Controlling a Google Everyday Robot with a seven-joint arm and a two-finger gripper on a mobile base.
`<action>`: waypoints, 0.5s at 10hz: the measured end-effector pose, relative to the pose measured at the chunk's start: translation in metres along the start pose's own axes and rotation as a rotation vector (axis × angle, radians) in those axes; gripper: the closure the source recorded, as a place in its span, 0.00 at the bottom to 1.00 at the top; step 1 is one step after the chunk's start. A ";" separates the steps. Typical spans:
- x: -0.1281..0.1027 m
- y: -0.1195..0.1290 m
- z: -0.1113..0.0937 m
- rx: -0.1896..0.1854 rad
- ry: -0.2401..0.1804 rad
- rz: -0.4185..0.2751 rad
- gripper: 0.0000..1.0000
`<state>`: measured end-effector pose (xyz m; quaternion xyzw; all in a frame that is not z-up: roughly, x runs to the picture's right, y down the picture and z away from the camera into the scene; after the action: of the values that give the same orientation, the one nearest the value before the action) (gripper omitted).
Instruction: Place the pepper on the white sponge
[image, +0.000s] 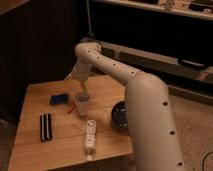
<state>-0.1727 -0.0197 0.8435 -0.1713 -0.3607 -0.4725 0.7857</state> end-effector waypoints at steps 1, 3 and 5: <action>0.000 0.004 -0.002 0.004 0.005 -0.003 0.20; -0.002 0.011 -0.013 0.014 0.023 -0.014 0.20; -0.002 0.017 -0.023 0.018 0.035 -0.015 0.20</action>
<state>-0.1497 -0.0236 0.8276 -0.1533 -0.3525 -0.4779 0.7898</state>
